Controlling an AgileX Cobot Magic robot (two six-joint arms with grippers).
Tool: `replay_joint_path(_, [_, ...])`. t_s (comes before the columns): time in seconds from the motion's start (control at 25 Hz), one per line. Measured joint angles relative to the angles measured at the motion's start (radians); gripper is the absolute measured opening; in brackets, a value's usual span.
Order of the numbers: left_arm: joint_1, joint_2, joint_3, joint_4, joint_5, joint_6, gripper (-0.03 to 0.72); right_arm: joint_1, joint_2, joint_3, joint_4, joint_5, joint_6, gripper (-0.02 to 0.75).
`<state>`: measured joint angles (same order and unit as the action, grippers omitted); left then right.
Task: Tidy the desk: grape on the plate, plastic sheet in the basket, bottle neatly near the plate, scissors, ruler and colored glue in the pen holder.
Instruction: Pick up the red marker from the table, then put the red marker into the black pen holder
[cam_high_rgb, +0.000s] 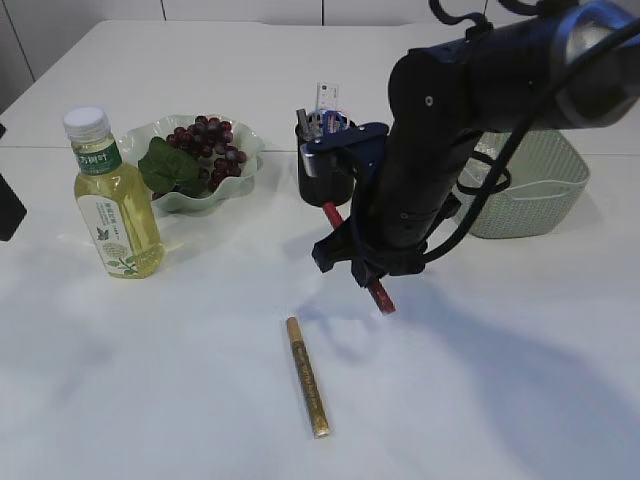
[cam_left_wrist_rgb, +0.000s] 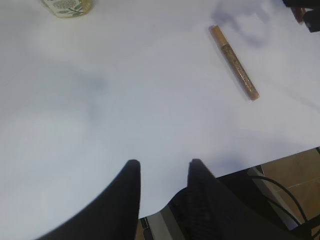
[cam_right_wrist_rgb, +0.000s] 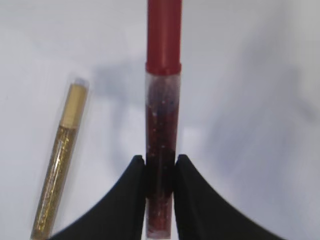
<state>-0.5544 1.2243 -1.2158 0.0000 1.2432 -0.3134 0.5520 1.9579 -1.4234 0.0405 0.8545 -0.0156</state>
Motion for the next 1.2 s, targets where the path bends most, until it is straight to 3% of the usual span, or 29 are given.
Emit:
replay_joint_path(0.2, [0.0,0.0,0.0,0.0,0.0,0.0,0.239,0.0,-0.07,0.045,-0.109,-0.179,0.031,0.164])
replay_joint_path(0.56, [0.0,0.0,0.0,0.0,0.0,0.0,0.239,-0.004,-0.077,0.002,-0.338,-0.368,0.14,0.163])
replay_joint_path(1.2, [0.0,0.0,0.0,0.114,0.0,0.0,0.239,-0.128,0.023,-0.157,-0.384,-0.751,0.15,0.163])
